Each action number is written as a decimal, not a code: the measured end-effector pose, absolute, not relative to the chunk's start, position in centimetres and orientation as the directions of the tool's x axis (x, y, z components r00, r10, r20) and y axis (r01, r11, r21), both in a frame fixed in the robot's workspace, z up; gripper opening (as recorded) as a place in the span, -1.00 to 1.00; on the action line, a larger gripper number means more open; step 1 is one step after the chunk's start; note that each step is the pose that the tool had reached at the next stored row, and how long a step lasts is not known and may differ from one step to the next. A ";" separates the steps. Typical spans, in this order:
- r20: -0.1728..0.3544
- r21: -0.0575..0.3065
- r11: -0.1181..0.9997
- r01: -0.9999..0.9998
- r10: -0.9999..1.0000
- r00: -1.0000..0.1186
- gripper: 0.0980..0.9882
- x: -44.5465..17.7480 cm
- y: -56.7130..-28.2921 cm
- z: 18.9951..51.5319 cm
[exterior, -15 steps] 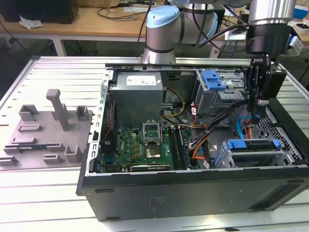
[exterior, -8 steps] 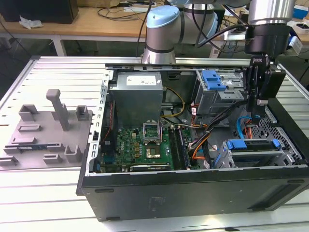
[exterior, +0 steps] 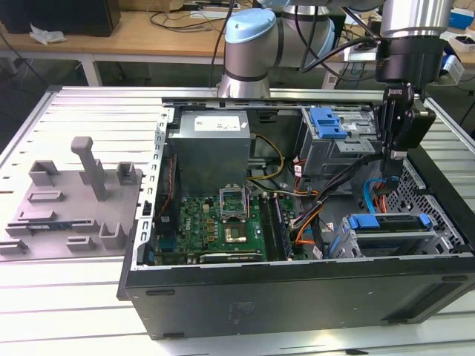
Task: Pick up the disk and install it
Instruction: 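Insert the first disk wire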
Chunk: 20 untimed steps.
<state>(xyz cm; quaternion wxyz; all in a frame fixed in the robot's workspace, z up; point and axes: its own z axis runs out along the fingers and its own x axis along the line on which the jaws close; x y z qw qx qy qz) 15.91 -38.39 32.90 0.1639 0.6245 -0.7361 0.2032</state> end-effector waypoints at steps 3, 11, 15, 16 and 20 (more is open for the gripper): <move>0.495 -0.094 0.137 -0.986 -0.853 -0.166 -0.84 15.9 -38.4 32.9; 0.439 -0.085 0.143 -0.986 -0.883 -0.166 -0.84 15.9 -39.6 33.7; 0.432 -0.084 0.144 -0.986 -0.886 -0.166 -0.84 15.9 -41.3 34.0; 0.428 -0.084 0.144 -0.986 -0.888 -0.166 -0.84 15.9 -41.6 34.0; 0.391 -0.078 0.148 -0.986 -0.905 -0.166 -0.84 15.9 -43.2 34.0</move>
